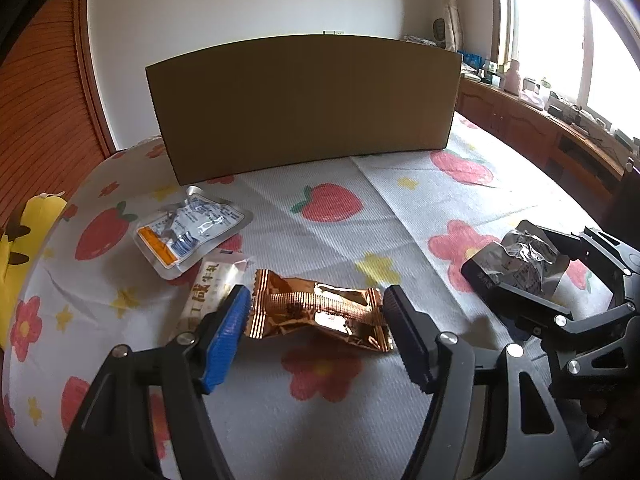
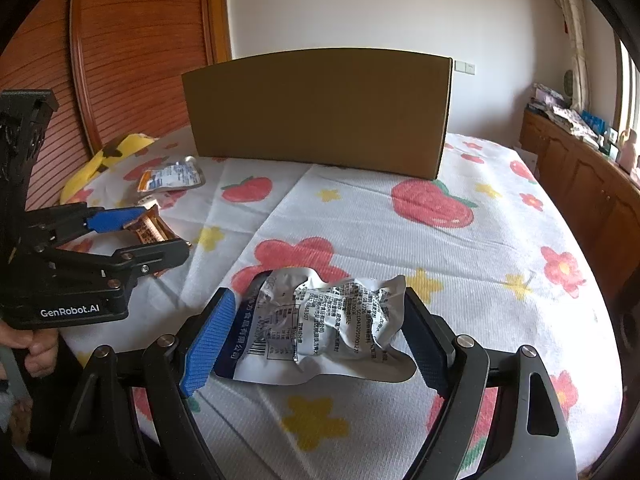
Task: Organize snacks
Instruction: 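Grasp the copper wrapped candy with the left tool while the right tool grasps the silver foil packet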
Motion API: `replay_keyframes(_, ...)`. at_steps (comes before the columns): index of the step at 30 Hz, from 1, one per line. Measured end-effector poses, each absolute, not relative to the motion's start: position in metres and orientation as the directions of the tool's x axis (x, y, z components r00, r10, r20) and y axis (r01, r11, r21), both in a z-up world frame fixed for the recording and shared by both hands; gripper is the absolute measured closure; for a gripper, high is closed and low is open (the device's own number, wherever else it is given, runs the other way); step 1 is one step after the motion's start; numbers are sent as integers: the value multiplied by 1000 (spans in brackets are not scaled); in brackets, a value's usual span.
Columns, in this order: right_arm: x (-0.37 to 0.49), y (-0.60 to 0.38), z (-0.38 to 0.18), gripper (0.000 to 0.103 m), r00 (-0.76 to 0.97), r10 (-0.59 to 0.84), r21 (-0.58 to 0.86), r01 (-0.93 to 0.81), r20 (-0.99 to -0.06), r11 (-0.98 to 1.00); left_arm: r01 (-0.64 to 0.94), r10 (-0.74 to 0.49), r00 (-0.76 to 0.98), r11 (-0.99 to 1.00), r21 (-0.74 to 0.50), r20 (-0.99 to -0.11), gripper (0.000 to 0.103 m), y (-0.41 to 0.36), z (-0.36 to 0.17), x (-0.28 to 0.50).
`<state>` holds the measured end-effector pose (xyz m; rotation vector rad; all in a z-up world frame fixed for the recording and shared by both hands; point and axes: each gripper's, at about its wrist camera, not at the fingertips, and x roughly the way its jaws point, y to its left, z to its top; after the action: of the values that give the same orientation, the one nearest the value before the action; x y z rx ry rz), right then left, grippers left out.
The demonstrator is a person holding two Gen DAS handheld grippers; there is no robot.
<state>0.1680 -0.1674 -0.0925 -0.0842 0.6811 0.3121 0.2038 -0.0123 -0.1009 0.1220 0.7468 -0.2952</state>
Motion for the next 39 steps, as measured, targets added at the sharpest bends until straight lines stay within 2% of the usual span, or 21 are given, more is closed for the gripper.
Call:
replay_keyframes(7,168,-168,-92,19,733,260,27,-314,-629,949,301,-228,699,954,-10,-678,44,-8,-101,203)
replay_keyframes(14,168,-167,-92,19,733,260,26,-315,-629,949,290,-243,713,956,-38,-658,66,-2,-98,197)
replay_keyframes(18,168,-167,-92,19,733,260,26,-314,-629,949,288,-250,724,956,-47,-643,73,-1,-94,191)
replay_keyframes(25,168,-167,-93,19,733,257,21,-314,-630,949,285,-255,732,957,-56,-632,76,-1,-90,183)
replay_keyframes(29,168,-167,-94,19,733,252,14,-314,-632,949,293,-258,739,955,-48,-622,83,-2,-89,178)
replay_keyframes(39,165,-165,-96,19,731,241,-7,-318,-639,948,291,-256,758,956,-41,-599,84,-4,-84,166)
